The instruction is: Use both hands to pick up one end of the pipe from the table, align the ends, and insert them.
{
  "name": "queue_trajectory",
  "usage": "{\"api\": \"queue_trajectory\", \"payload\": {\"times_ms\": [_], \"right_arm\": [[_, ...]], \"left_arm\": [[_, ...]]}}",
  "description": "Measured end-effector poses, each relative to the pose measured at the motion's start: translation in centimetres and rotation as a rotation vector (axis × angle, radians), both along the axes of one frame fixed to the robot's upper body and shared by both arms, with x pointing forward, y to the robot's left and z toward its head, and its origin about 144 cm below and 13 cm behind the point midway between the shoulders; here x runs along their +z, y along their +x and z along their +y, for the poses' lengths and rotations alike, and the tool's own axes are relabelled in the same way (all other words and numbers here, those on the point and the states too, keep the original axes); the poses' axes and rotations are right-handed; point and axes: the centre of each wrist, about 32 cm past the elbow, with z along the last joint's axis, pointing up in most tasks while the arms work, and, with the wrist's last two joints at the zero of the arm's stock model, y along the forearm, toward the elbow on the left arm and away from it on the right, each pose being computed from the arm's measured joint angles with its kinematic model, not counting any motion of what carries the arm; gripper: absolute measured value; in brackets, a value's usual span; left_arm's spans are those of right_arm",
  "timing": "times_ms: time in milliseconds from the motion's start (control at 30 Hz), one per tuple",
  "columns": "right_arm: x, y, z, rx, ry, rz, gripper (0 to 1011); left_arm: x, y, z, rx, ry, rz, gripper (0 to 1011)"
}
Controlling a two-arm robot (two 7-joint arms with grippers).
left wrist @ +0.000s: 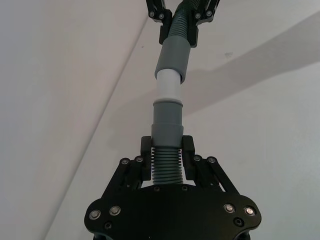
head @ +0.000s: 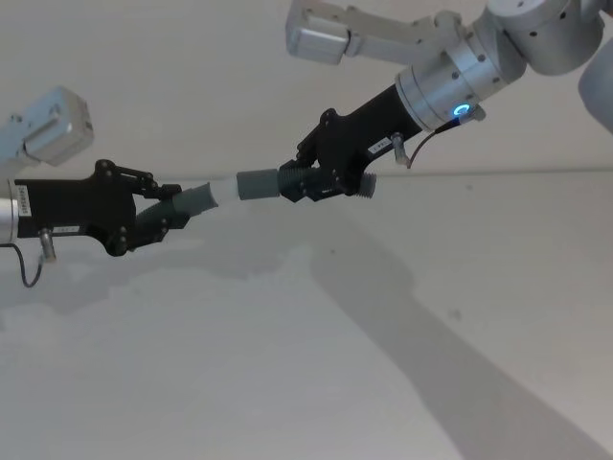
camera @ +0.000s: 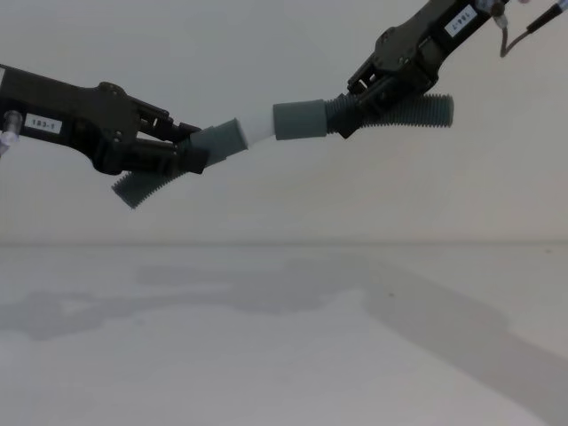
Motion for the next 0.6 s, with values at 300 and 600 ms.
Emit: {"api": "queue_trajectory", "payload": {"times_ms": [300, 600], "right_arm": [[0.02, 0.01, 0.07, 0.000, -0.005, 0.003, 258], [0.02, 0.01, 0.12, 0.000, -0.008, 0.004, 256]], "left_arm": [[0.00, 0.00, 0.00, 0.000, 0.000, 0.000, 323], [0.00, 0.00, 0.00, 0.000, 0.000, 0.000, 322]]}}
